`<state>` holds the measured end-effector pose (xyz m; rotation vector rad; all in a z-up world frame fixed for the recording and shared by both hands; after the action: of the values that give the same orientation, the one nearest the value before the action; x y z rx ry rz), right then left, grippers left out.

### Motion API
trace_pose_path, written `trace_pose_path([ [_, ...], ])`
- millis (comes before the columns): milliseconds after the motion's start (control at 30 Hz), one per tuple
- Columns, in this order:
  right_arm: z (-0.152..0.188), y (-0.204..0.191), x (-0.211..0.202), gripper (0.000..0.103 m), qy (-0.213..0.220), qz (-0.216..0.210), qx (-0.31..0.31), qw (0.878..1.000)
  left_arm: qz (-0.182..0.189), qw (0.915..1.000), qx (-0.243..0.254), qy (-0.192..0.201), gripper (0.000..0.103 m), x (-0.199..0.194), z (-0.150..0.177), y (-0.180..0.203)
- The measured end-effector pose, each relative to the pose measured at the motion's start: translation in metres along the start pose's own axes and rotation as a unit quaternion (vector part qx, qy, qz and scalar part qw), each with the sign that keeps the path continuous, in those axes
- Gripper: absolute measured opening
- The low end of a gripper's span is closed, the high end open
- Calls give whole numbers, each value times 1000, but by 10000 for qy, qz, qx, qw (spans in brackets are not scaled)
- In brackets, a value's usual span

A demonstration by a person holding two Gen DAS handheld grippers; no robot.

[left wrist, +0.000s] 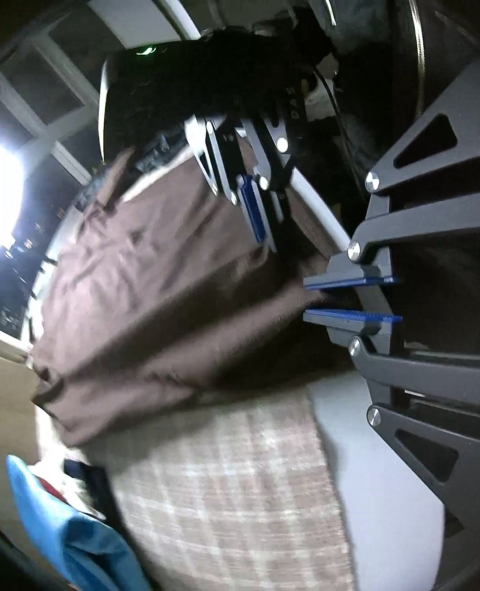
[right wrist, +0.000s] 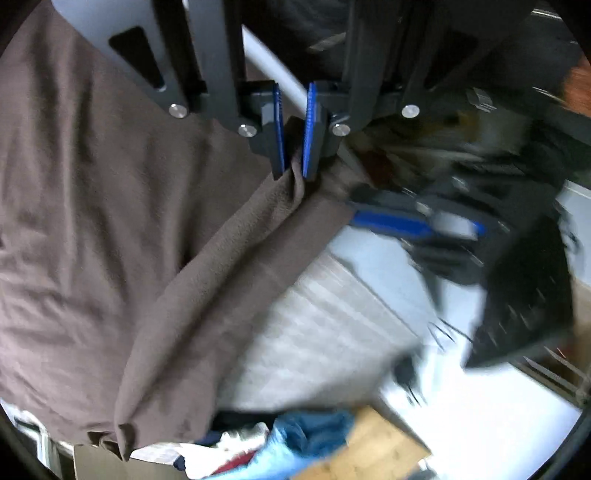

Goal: Fold clothes

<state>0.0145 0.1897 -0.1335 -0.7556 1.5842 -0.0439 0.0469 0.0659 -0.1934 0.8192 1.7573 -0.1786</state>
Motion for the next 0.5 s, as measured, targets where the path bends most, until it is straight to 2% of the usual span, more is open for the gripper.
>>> trace_pose_path([
  [67,3,1,11,12,-236,440,-66,9987,-76,9999,60,-105,9,1,0,0],
  [100,5,3,8,12,-272,475,-30,9985,-109,9998,83,-137,10,1,0,0],
  [233,-1,-5,-23,14,285,278,4,9992,-162,9988,77,450,19,-28,-12,1],
  [333,-12,-11,-22,14,567,-27,52,9984,-62,9969,174,761,23,-27,-28,2],
  [400,-16,-4,-7,14,377,-97,222,9990,101,9969,167,759,23,-11,-37,1],
  [467,-16,7,11,14,66,29,369,9993,-25,9984,203,523,23,7,-34,-1],
  [500,-16,12,18,14,-65,88,430,9990,-116,9983,108,552,23,5,-30,-1],
])
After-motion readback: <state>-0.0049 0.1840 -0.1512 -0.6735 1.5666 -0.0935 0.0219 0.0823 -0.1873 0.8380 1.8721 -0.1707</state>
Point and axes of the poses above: each gripper's, at about its wrist camera, not at the fingertips, and x roughly the way its jaws point, y to its right, z to its underside, the point moved 1 cm from there along x, roughly the way its jaws point, and after that the axes turned 14 degrees about x, right-handed, at the moved point
